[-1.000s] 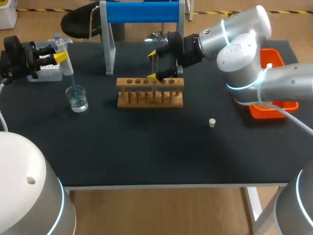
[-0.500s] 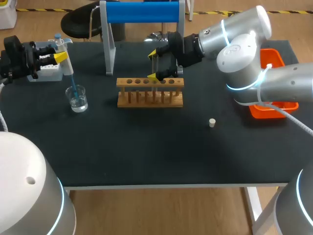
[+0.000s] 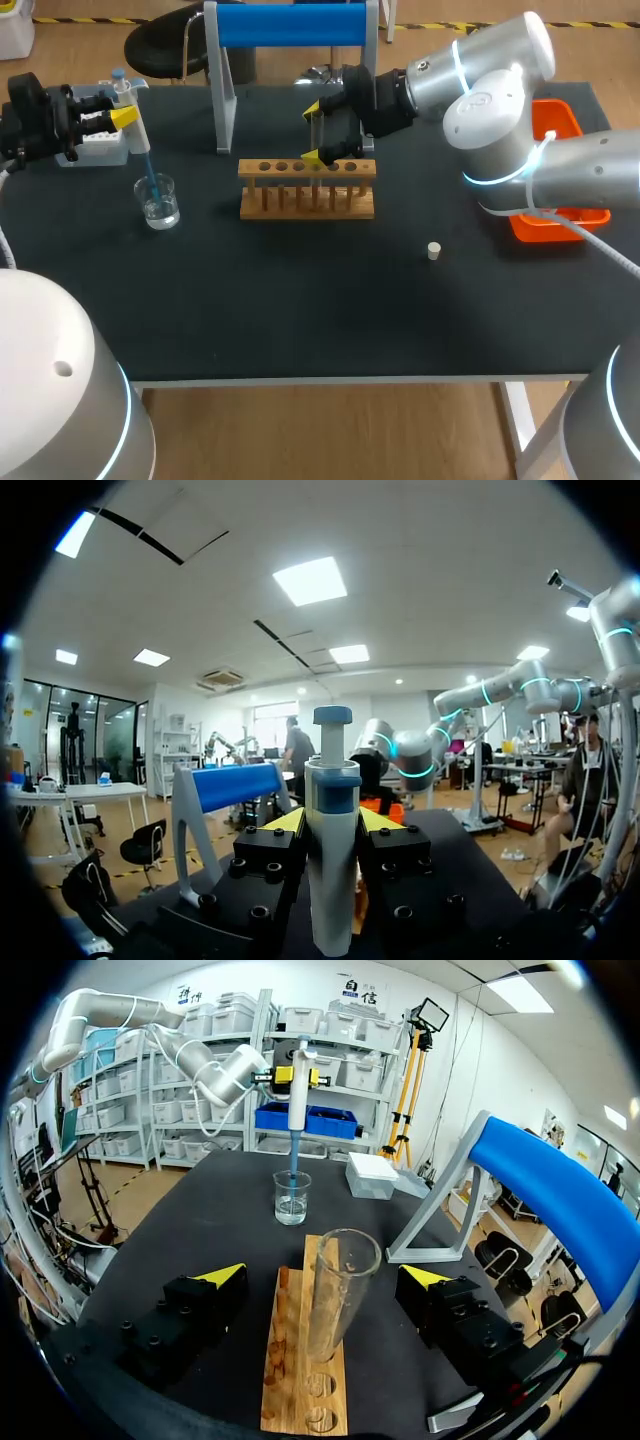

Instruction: Invert the test tube, pick up the pipette, mount the tip to pipette, aspirate from beaker and dispense into the tube, eject the tip, return the pipette, and cap with the stopper.

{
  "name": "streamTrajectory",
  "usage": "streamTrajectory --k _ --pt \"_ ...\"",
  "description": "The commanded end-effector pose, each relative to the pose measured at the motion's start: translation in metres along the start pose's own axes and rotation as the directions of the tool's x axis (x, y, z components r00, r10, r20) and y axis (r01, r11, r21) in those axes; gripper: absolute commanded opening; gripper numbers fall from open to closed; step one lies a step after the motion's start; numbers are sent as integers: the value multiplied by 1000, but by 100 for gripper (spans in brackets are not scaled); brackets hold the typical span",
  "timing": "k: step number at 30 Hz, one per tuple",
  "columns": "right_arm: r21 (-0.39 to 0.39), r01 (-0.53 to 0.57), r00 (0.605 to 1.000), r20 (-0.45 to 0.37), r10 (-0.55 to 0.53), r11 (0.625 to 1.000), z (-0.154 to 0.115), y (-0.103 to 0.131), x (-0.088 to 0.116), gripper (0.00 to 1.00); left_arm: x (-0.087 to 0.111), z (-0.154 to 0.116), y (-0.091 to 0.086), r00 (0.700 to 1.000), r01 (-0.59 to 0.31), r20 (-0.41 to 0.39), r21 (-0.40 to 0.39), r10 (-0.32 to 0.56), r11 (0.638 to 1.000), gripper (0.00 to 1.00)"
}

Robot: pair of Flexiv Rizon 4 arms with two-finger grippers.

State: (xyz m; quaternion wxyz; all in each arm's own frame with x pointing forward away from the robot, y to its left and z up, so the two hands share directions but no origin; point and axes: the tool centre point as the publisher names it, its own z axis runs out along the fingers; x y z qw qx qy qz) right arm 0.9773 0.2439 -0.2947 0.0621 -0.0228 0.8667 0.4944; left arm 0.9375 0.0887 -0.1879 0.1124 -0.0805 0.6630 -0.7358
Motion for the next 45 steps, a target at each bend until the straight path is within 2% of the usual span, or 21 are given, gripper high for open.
streamTrajectory --k 1,19,31,40,45 --pt "2 0 1000 -1 0 1000 -1 0 0 100 4 1 -9 1000 -3 3 -13 3 1000 0" --pt "2 0 1000 -1 0 1000 -1 0 0 100 17 14 -41 999 -46 0 -59 46 997 0" --pt "2 0 1000 -1 0 1000 -1 0 0 100 24 29 -74 998 -69 -7 -82 69 994 0" --pt "2 0 1000 -1 0 1000 -1 0 0 100 36 56 -106 998 -56 -17 -95 54 994 0" --pt "2 0 1000 -1 0 1000 -1 0 0 100 42 75 -118 998 -50 -34 -65 48 997 0"
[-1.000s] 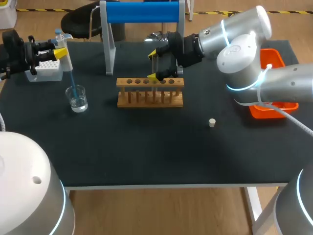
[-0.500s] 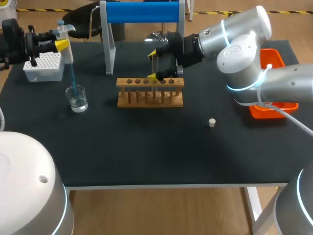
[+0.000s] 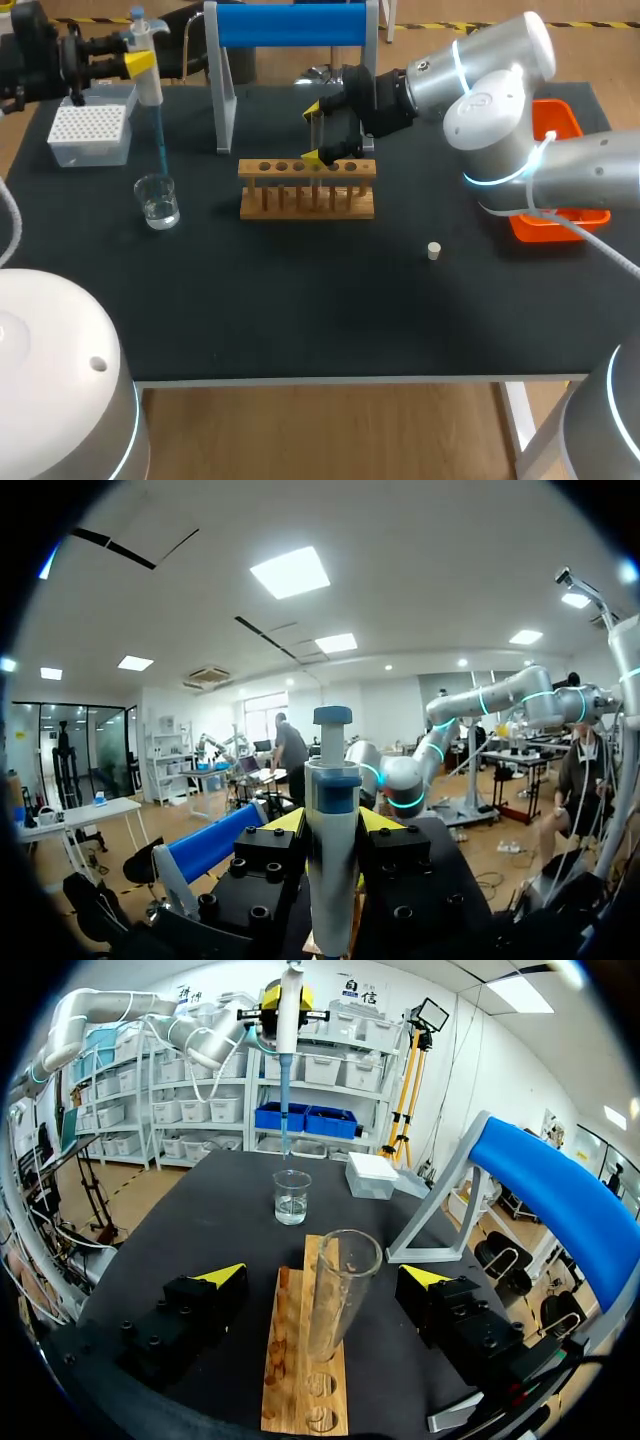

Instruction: Invert the test tube, pick up the pipette, mount the tip to pipette, aspirate from beaker and dispense into the tube, eject the tip, return the pipette, and cap with the stopper.

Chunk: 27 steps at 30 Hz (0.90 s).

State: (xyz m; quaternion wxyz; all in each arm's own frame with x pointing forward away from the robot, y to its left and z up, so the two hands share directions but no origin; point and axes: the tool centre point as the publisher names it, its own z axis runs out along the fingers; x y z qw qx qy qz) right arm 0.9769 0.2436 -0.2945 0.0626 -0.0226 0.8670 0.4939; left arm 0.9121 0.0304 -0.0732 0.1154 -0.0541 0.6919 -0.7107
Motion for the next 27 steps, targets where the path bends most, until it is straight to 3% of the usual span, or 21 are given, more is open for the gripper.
streamTrajectory --k 1,12,27 --pt "1 0 1000 -2 0 1000 0 0 0 100 6 17 -11 1000 9 -3 13 -9 1000 0" --pt "1 0 1000 -2 0 1000 0 0 0 100 20 62 -32 992 -10 -128 43 16 999 0" --pt "1 0 1000 -2 0 1000 0 0 0 100 20 62 -32 992 -10 -128 43 16 999 0"
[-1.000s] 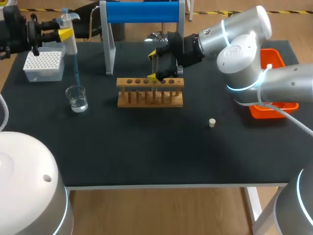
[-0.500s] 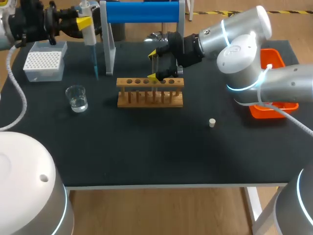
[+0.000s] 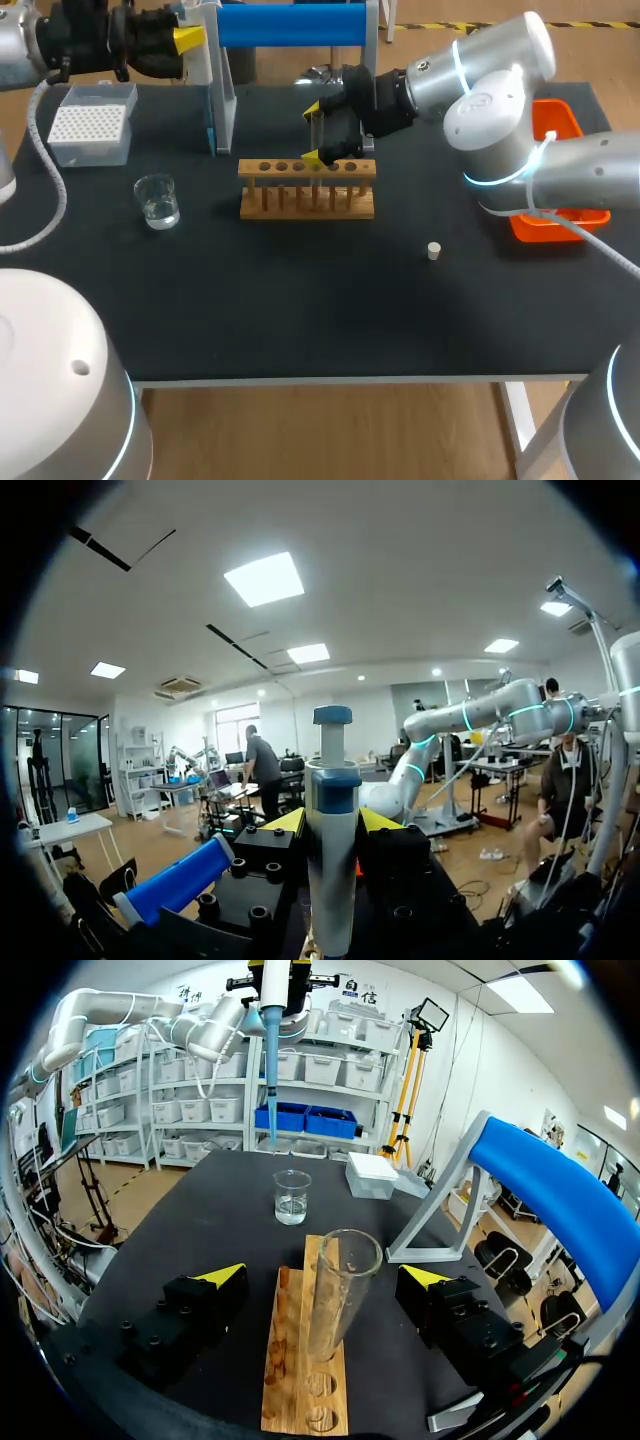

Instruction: Invert the test tube, pick up the pipette, mount the tip to pipette, aspirate from beaker and dispense into the tube, eject the tip, return the pipette, and cap with the stopper.

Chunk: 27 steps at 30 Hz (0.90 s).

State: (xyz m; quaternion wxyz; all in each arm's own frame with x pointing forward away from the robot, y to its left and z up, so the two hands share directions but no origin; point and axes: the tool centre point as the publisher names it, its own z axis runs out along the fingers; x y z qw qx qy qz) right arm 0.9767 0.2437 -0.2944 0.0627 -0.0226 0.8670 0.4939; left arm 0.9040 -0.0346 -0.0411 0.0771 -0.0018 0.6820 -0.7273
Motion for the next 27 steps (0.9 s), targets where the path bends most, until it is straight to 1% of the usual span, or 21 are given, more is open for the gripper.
streamTrajectory --k 1,15,21,23,27 --pt "1 0 1000 -2 0 1000 0 0 0 100 -1 0 -1 1000 0 -2 -2 0 1000 0" --pt "1 0 1000 -2 0 1000 0 0 0 100 -1 0 -1 1000 0 -2 -2 0 1000 0" --pt "1 0 1000 -2 0 1000 0 0 0 100 -5 23 -8 998 23 -53 5 -22 1000 0" --pt "1 0 1000 -2 0 1000 0 0 0 100 -6 33 -13 996 26 -81 13 -25 1000 0" --pt "1 0 1000 -2 0 1000 0 0 0 100 -9 53 -22 992 35 -124 4 -34 999 0"
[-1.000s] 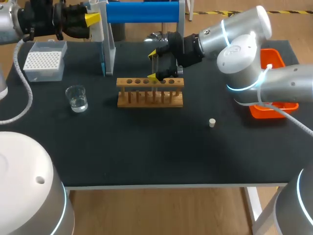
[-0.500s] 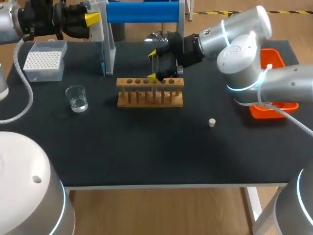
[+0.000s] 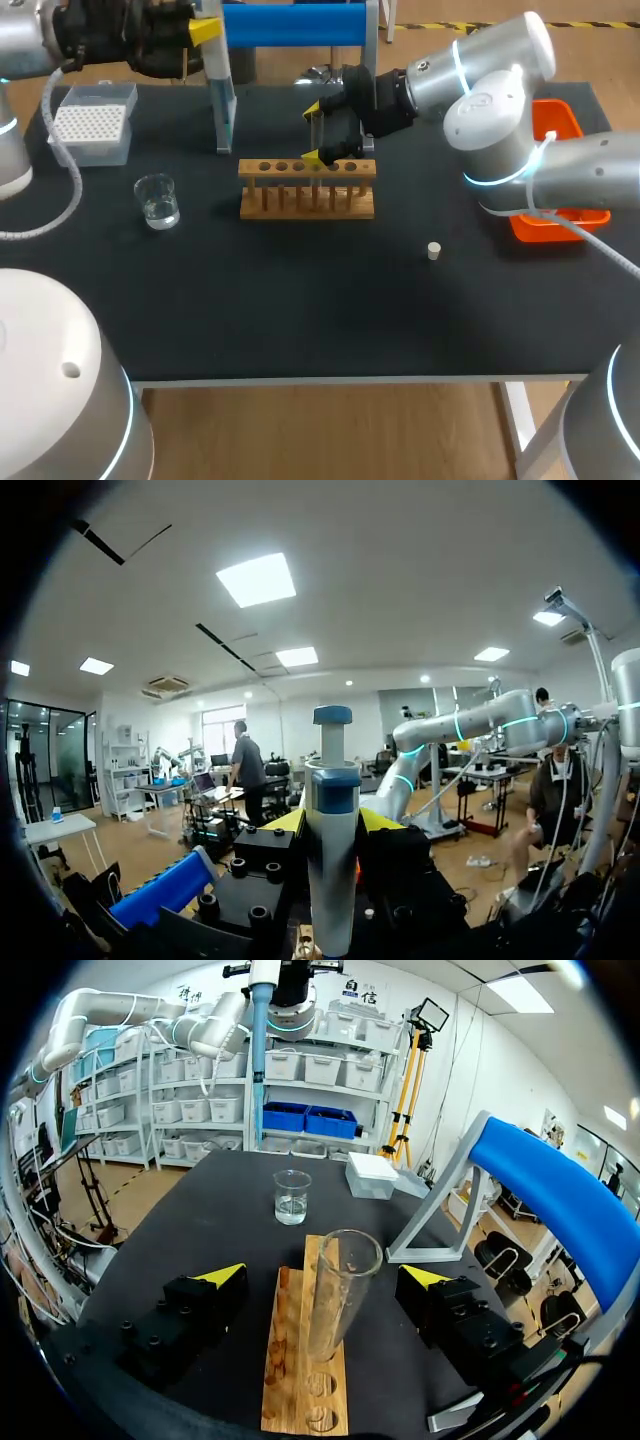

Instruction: Invert the test tube, pick up the pipette, mount the tip to pipette, aspirate from beaker and dispense into the tube, eject the tip, return the pipette, and cap with the stopper.

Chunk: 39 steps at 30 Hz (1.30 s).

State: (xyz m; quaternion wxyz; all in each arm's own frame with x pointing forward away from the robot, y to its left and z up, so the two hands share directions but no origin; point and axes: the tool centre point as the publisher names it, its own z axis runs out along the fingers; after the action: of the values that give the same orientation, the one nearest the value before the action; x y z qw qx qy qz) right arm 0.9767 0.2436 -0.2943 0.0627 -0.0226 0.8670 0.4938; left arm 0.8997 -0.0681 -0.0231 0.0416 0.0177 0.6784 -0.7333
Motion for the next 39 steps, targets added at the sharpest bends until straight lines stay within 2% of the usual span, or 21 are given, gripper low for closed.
streamTrajectory --k 1,9,24,31,39 --pt "1 0 1000 -2 0 1000 0 0 0 100 -17 22 -8 998 10 -54 -11 -10 1000 0" --pt "1 0 1000 -2 0 1000 0 0 0 100 -26 55 -22 992 24 -121 -15 -26 1000 0" --pt "1 0 1000 -2 0 1000 0 0 0 100 -43 102 -39 976 5 -218 13 -2 1000 0" --pt "1 0 1000 -2 0 1000 0 0 0 100 -45 117 -39 967 14 -255 19 -8 1000 0" --pt "1 0 1000 -2 0 1000 0 0 0 100 -47 118 -31 965 34 -260 23 -26 999 0"
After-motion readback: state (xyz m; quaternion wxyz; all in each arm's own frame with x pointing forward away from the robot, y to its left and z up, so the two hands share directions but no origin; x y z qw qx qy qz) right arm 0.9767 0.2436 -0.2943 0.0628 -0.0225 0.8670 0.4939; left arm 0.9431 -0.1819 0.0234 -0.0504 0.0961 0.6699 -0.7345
